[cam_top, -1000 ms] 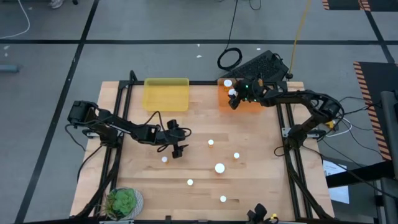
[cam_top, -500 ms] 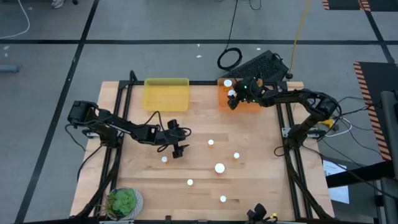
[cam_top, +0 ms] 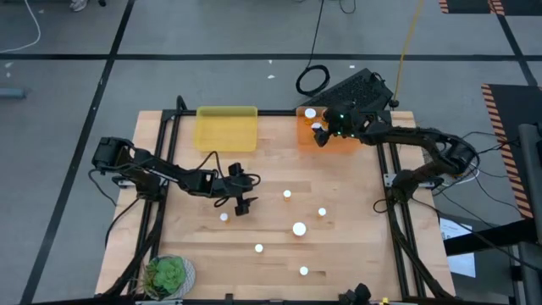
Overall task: Pick and place medicine bottles into bin by pill shape (circle, oval)
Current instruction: Put the big yellow pill bottle into the transparent orange bin
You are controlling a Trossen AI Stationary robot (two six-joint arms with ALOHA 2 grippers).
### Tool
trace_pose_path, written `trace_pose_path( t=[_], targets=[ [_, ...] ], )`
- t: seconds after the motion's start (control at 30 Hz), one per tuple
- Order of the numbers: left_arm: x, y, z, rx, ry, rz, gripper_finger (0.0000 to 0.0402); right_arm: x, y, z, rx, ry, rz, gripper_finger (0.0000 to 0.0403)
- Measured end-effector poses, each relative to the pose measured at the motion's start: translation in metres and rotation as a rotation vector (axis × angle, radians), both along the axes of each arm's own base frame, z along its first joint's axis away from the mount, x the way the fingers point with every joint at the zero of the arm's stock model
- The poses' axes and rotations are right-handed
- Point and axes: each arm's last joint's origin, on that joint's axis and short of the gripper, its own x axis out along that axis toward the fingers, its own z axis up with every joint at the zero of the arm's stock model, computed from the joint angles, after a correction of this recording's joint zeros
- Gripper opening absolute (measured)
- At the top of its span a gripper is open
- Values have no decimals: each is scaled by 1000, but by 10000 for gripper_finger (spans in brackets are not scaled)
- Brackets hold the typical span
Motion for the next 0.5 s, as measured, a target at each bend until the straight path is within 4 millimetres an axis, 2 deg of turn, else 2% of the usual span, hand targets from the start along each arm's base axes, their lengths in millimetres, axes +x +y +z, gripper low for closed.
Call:
trace_pose_path(
  t=[0.27, 0.5],
  targets=[
    [0, 0, 0, -12, -4, 9, 328, -11, 48, 42, 2, -29, 108, 295],
    [0, 0, 0, -19, -6, 16, 328, -11, 100, 61, 26, -62, 282, 293]
  ],
)
